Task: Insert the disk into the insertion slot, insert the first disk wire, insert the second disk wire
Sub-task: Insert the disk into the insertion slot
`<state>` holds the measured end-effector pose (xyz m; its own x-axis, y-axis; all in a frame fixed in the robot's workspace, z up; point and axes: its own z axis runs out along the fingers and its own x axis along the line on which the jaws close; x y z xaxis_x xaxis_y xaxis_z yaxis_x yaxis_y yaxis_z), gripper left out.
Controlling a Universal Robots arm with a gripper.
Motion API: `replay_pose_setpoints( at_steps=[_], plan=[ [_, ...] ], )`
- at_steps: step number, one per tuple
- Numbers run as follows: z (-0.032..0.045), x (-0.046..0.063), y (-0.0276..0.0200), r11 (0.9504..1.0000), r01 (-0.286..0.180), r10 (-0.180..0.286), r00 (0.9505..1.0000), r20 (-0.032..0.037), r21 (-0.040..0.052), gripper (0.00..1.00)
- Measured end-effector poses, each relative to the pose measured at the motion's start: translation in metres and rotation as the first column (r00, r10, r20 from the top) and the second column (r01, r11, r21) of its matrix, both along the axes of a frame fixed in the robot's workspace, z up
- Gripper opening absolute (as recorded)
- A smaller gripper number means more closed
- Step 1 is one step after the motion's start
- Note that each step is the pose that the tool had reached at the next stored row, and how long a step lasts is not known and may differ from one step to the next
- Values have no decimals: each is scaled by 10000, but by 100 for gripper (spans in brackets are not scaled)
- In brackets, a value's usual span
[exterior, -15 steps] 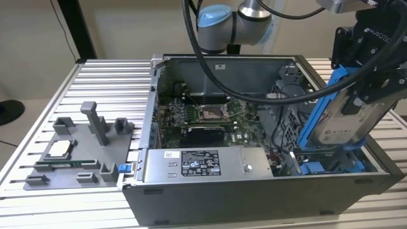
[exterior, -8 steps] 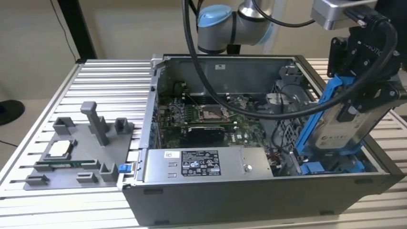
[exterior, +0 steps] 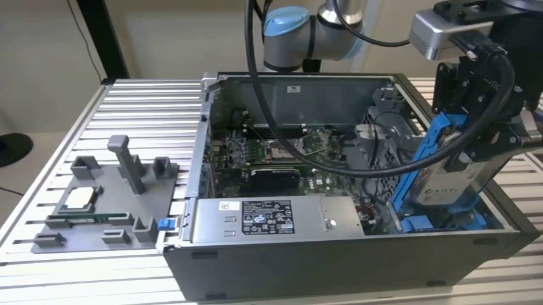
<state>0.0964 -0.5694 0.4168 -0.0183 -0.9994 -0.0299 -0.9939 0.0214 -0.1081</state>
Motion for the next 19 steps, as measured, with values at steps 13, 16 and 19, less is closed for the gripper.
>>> replay_pose_setpoints(
  at_steps=[13, 16, 19],
  plan=[
    [-235, 4, -24, 10000, 0, 0, 10000, -1, 51, 0],
    [-290, 4, -27, 10000, 0, 0, 10000, -2, 49, 0],
    [-344, 4, -32, 10000, 0, 0, 10000, -2, 49, 0]
  ],
)
